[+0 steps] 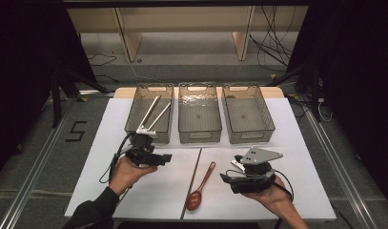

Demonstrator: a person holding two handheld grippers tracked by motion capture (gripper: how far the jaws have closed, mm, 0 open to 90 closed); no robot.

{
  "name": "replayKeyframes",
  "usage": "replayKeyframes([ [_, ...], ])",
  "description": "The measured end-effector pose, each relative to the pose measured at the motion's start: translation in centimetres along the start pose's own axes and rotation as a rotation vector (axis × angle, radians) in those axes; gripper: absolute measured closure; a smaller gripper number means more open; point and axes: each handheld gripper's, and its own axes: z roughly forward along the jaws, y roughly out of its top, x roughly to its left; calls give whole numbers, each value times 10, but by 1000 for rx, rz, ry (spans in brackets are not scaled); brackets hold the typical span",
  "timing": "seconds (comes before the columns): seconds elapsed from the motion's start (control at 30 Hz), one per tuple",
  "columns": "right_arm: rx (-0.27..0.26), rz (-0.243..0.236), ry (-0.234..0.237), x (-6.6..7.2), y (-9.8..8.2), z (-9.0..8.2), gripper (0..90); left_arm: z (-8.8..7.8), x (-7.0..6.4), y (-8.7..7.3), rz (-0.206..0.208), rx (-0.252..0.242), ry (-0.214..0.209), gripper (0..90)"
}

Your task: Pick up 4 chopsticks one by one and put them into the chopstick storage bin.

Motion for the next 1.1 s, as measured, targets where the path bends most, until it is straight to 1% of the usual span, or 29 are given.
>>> replayKeyframes([
  [0.13, 3, -1, 3, 0, 0, 1, 247, 1, -9, -15, 15, 27, 1, 205],
  [0.17, 2, -3, 3, 1, 0, 1, 247, 1, -12, -18, 26, 40, -4, 204],
  [0.3, 7, -7, 4, 1, 1, 2, 247, 9, -22, -21, 35, 65, -4, 203],
  [0.47, 8, -8, 2, 1, 0, 2, 247, 18, -32, -22, 47, 86, -9, 197],
  [0.57, 9, -9, 3, 1, 0, 2, 247, 23, -37, -22, 47, 96, -17, 197],
  [0.77, 9, -8, 2, 1, 0, 2, 247, 34, -49, -20, 74, 130, -30, 191],
  [0.9, 9, -9, 3, 1, 0, 3, 247, 42, -57, -19, 89, 139, -21, 191],
  [0.93, 10, -9, 3, 1, 0, 3, 247, 45, -59, -19, 87, 136, -16, 191],
  [1.07, 11, -9, 4, 1, 0, 3, 247, 56, -64, -19, 101, 153, -10, 191],
  [1.1, 10, -9, 4, 1, 0, 3, 247, 58, -66, -19, 110, 162, -10, 190],
])
